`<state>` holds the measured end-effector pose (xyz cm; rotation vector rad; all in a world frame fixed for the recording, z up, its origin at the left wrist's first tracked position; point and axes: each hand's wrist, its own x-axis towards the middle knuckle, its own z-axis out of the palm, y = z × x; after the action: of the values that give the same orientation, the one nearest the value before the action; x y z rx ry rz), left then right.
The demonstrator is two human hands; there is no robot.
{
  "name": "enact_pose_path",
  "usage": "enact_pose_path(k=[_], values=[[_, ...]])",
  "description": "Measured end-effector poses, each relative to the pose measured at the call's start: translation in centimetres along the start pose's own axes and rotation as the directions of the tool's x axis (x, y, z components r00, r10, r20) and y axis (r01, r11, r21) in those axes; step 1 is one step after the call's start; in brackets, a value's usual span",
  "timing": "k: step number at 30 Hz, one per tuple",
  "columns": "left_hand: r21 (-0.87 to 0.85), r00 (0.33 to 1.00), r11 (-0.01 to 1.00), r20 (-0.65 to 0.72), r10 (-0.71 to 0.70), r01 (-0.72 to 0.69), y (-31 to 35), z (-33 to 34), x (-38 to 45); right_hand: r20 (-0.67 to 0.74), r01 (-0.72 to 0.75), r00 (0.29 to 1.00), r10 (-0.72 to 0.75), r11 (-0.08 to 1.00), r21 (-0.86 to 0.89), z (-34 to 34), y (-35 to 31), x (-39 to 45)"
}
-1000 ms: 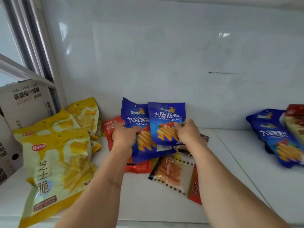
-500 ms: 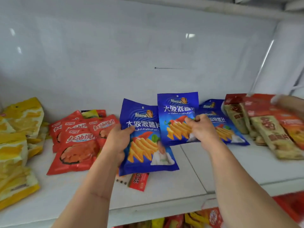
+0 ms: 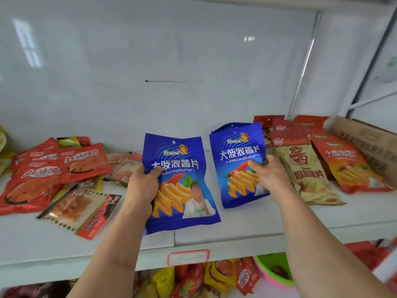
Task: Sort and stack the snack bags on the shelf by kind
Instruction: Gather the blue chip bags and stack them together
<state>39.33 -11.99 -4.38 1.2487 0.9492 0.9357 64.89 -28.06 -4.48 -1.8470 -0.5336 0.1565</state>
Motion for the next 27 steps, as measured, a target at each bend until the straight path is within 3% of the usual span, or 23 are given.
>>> enact_pose_path(k=[15,21,27], values=[[0.067,0.985,0.997,0.167,-0.034,0.023,-3.4,11.5,-1.4,0.052,-0.086,0.995,0.088,0.996,-0.026,-0.7,2.6,4.4],[0.161,0.993,0.987,0.121,-0.013,-0.007,-5.4,15.9,-1.3,0.144,-0.188,0.975,0.168,0.973,0.135,-1.6,2.7,4.3],[0.267,0.998,0.963,0.054,0.034,-0.047,-6.4,18.6,-0.7,0.292,-0.041,0.956,-0.014,0.982,0.184,-1.5,3.8,4.7]])
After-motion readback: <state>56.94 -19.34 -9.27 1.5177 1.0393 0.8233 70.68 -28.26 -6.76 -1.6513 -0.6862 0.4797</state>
